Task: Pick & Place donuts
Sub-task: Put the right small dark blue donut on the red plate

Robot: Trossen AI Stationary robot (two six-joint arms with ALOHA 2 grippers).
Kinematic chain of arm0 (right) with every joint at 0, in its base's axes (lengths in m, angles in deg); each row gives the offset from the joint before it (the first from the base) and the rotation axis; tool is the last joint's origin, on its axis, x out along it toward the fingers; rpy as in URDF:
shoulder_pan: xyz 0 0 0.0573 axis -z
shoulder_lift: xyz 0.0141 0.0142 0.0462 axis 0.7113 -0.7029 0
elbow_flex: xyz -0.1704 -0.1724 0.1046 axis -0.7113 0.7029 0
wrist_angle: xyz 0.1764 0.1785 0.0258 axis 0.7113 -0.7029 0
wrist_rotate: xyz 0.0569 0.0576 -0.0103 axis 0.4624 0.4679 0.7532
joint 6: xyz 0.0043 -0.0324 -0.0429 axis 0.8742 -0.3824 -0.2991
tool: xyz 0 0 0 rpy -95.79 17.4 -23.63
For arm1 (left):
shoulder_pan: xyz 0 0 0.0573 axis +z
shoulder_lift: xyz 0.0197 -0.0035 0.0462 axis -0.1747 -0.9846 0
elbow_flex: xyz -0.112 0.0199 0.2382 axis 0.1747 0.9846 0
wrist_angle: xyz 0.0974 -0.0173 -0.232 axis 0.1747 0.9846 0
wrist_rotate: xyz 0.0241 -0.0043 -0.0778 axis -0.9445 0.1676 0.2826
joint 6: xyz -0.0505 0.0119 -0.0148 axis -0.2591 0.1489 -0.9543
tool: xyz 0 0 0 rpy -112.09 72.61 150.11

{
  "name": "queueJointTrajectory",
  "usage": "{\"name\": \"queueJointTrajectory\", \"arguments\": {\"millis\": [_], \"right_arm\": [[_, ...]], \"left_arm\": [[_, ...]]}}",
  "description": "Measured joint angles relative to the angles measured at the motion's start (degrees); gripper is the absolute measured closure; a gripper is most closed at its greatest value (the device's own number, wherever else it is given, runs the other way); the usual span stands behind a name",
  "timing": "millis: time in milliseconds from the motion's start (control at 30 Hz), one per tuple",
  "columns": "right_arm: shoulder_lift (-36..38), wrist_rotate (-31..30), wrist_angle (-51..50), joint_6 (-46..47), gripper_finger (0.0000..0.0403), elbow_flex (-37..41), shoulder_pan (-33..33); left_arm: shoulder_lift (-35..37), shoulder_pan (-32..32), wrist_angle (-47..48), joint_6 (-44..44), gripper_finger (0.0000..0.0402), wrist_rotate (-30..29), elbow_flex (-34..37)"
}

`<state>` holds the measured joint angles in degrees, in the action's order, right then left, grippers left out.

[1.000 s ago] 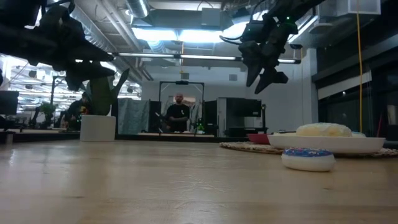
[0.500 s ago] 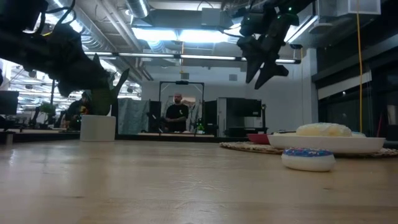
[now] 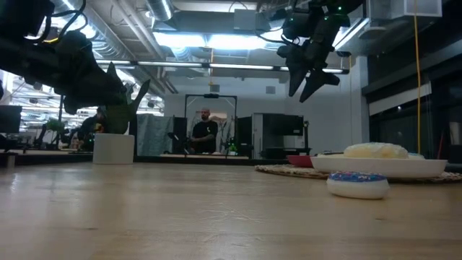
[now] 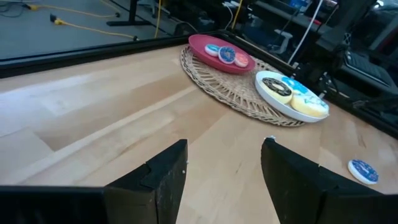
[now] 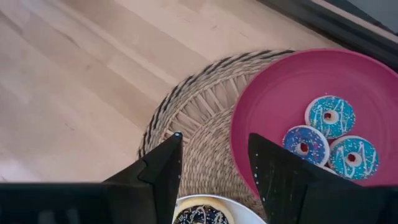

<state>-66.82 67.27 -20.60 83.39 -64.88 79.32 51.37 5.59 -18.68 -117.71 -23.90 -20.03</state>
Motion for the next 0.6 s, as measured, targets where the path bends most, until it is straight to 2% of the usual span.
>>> {"name": "queueJointTrajectory", "arguments": {"millis": [233, 500, 600], "right_arm": [[0.0, -0.07, -0.7, -0.32, 0.0221, 0.0, -0.05], [-0.04, -7.34, -0.91, -2.32, 0.0221, 0.0, 1.01], [-0.07, -7.71, -1.66, -3.85, 0.0221, 0.0, 2.0]], "left_arm": [[0.0, 0.0, 0.0, 0.02, 0.0206, -0.02, 0.0], [0.0, 0.0, 0.0, 0.04, 0.0206, -0.02, 0.0], [0.0, 0.0, 0.0, 0.04, 0.0206, -0.02, 0.0]]}}
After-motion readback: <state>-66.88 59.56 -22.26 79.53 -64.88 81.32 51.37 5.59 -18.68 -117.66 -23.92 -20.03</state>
